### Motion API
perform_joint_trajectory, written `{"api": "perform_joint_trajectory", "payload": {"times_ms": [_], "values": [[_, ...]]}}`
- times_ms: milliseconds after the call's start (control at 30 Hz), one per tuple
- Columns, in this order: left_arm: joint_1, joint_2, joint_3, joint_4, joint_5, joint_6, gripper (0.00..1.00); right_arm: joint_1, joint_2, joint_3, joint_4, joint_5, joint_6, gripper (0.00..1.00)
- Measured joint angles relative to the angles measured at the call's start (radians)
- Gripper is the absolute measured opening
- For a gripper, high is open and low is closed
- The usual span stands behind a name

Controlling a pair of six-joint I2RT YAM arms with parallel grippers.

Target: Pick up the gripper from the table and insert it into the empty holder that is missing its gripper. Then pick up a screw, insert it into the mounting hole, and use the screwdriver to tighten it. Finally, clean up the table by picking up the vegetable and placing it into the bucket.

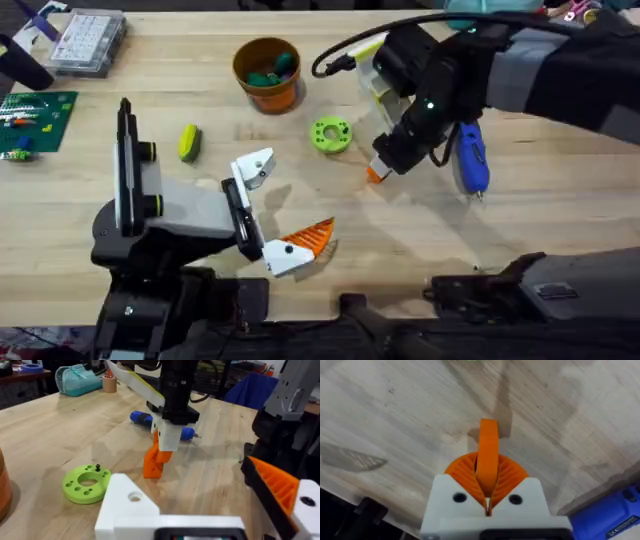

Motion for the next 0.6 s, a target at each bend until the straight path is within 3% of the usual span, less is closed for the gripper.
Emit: {"api": "perform_joint_trajectory", "payload": {"times_ms": [233, 600], "values": [[0.000, 0.000, 0.000, 0.000, 0.000, 0.000, 0.990, 0.000, 0.000, 0.023, -0.074, 0.018, 0.000, 0.012], [0.000, 0.000, 0.000, 0.000, 0.000, 0.000, 0.990, 0.000, -0.055, 0.190, -0.131, 0.004, 0.000, 0.010]]}}
